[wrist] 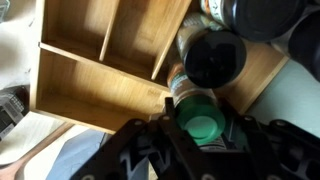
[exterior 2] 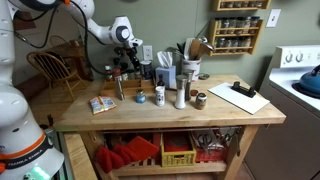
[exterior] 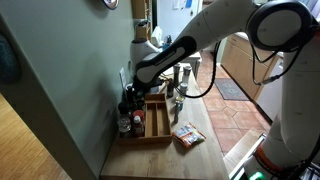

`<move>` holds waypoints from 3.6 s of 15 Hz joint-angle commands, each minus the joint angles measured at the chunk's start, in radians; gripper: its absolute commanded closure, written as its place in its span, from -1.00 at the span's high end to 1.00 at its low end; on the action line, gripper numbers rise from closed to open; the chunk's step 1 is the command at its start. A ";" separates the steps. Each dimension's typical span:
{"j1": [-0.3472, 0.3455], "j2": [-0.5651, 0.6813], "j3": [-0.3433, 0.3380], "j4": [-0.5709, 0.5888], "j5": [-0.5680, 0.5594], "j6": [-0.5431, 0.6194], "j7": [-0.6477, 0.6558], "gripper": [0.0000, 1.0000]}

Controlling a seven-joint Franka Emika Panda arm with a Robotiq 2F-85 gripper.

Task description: Take the spice bottle off of the spice tray

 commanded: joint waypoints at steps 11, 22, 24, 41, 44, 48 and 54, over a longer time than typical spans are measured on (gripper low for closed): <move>-0.114 -0.236 -0.044 0.052 -0.040 -0.260 0.068 -0.59; -0.228 -0.260 -0.070 -0.049 0.000 -0.342 0.047 -0.59; -0.234 -0.251 -0.069 -0.078 0.018 -0.318 0.049 -0.59; -0.242 -0.215 -0.077 -0.315 0.168 -0.004 0.052 -0.59; -0.242 -0.211 -0.077 -0.339 0.173 0.034 0.046 -0.59; -0.239 -0.214 -0.079 -0.363 0.163 0.080 0.049 0.41; -0.234 -0.247 -0.080 -0.378 0.128 0.072 0.043 1.00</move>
